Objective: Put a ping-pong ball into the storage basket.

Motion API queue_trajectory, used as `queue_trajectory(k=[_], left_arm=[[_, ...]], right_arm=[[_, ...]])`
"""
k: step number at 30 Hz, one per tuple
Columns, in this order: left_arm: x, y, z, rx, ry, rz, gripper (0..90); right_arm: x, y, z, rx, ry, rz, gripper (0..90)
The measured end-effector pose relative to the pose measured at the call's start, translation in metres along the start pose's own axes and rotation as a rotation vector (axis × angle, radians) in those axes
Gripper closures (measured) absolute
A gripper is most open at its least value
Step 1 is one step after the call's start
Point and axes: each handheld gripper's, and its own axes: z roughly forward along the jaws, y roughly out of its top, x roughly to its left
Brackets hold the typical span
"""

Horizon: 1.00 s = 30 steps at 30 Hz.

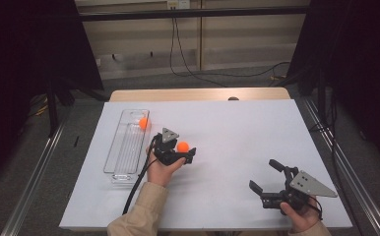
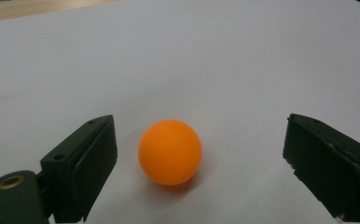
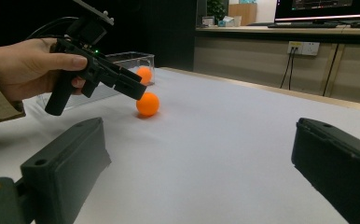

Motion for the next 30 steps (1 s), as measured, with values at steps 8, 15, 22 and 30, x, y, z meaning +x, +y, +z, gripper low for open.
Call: queue_trajectory(k=[8, 15, 22, 30], left_arm=[[0.001, 0.001, 0.003, -0.005, 0.01, -0.003, 10.3], [0.001, -0.001, 0.006, 0.005, 0.022, 0.005, 11.0], [0.004, -0.001, 0.009, 0.003, 0.034, -0.001, 12.0], [0.007, -0.003, 0.012, 0.018, 0.047, -0.004, 14.1]], right_arm=[[0.0, 0.0, 0.0, -0.001, 0.001, 0.0, 2.5], [0.0, 0.0, 0.0, -0.001, 0.001, 0.0, 2.5], [0.0, 0.0, 0.0, 0.0, 0.004, 0.002, 2.5], [0.001, 0.0, 0.0, 0.0, 0.004, 0.002, 2.5]])
